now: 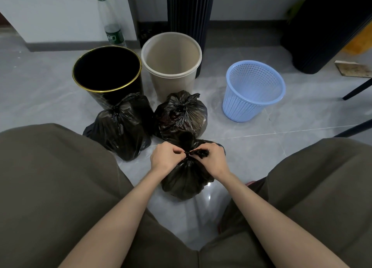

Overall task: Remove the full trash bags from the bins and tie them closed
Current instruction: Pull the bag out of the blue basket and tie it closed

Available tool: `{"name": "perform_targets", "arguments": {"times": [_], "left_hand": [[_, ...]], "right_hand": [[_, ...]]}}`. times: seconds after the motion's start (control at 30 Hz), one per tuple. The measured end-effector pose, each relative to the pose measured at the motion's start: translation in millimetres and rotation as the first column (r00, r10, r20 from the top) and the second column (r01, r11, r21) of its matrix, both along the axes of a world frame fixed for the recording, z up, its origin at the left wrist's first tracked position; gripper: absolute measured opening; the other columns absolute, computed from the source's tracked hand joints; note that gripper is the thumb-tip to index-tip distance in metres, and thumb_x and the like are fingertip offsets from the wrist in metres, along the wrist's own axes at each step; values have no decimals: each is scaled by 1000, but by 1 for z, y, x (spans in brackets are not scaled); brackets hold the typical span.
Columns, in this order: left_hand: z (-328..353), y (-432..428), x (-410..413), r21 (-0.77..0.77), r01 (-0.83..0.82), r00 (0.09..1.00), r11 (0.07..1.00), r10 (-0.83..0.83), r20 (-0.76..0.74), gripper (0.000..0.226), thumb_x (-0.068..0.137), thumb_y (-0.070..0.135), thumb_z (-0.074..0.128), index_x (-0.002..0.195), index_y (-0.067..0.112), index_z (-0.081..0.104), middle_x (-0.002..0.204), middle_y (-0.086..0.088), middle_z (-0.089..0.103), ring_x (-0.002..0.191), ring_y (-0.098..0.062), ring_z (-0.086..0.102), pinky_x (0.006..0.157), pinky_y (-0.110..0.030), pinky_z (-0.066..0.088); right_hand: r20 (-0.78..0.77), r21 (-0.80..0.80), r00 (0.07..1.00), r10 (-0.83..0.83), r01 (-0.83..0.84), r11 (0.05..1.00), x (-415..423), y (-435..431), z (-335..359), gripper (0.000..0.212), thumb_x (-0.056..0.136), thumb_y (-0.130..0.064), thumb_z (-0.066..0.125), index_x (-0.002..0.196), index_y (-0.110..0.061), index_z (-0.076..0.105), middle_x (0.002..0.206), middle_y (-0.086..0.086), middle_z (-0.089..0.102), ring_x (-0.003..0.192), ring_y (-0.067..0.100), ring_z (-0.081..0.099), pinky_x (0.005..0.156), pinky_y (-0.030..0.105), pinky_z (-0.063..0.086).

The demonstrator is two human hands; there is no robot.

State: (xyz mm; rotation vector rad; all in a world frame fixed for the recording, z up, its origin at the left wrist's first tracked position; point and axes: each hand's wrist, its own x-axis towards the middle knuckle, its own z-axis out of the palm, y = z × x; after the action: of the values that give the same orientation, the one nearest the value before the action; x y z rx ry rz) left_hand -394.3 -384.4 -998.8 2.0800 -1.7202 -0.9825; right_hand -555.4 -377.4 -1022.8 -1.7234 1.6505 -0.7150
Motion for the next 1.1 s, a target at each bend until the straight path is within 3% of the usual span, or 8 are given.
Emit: {"name": "perform_targets", "arguments": {"times": [0.17,0.33,0.43,0.67,0.77,0.87,0.97,1.1], "left_hand": [[-3,2,3,-73,10,992,997,-1,128,18,78,33,65,93,33,75,94,6,74,94,-19,66,79,-29,51],[-8,1,9,-109,63,966,992,-33,258,19,81,30,62,94,31,75,96,2,73,96,-25,64,76,-30,47],[-10,2,12,-98,87,955,991,-55,293,19,82,30,62,95,31,75,96,4,73,97,-23,64,75,-29,47],[-18,-5,14,78,229,960,970,-238,147,6,75,30,66,79,31,71,85,10,70,86,-13,65,77,-30,52],[-22,-6,14,114,345,937,932,-349,18,16,78,30,67,93,34,67,81,13,64,83,-9,61,79,-31,52],[-22,-3,12,108,499,860,860,-507,58,20,81,34,67,101,35,68,81,15,61,81,-7,57,74,-27,49],[-23,0,9,68,470,871,880,-475,126,11,85,34,64,95,33,69,87,14,67,84,-8,61,71,-25,46],[-26,0,8,56,455,873,888,-458,167,9,87,37,60,91,31,66,91,14,66,86,-9,60,72,-26,46]], "right_hand": [[113,91,992,-61,51,995,1,3,-2,9,69,-14,82,75,-20,77,75,-11,72,76,2,66,77,21,52],[50,147,999,-22,14,989,0,5,-4,12,70,-11,81,68,-18,72,68,-14,62,65,-2,56,66,9,41],[-3,194,999,-51,50,980,-6,9,-13,15,70,-14,81,67,-20,67,64,-9,59,62,5,51,59,12,36],[-15,229,988,-151,151,962,-12,8,-14,7,77,-8,69,83,-12,71,66,0,68,64,15,68,70,26,51],[-8,242,990,-143,141,960,-8,6,-7,8,81,-4,63,83,-11,66,68,4,69,60,9,67,67,21,51],[-3,234,991,-136,133,963,-4,6,-3,15,81,-3,62,80,-19,61,72,3,68,67,14,69,71,26,52],[-35,238,991,-130,134,962,-4,6,-1,11,80,-7,61,82,-18,62,78,6,71,77,20,69,78,31,51],[-21,240,987,-158,159,958,-4,5,1,12,80,-7,61,89,-13,66,84,7,73,81,19,68,79,28,50]]}}
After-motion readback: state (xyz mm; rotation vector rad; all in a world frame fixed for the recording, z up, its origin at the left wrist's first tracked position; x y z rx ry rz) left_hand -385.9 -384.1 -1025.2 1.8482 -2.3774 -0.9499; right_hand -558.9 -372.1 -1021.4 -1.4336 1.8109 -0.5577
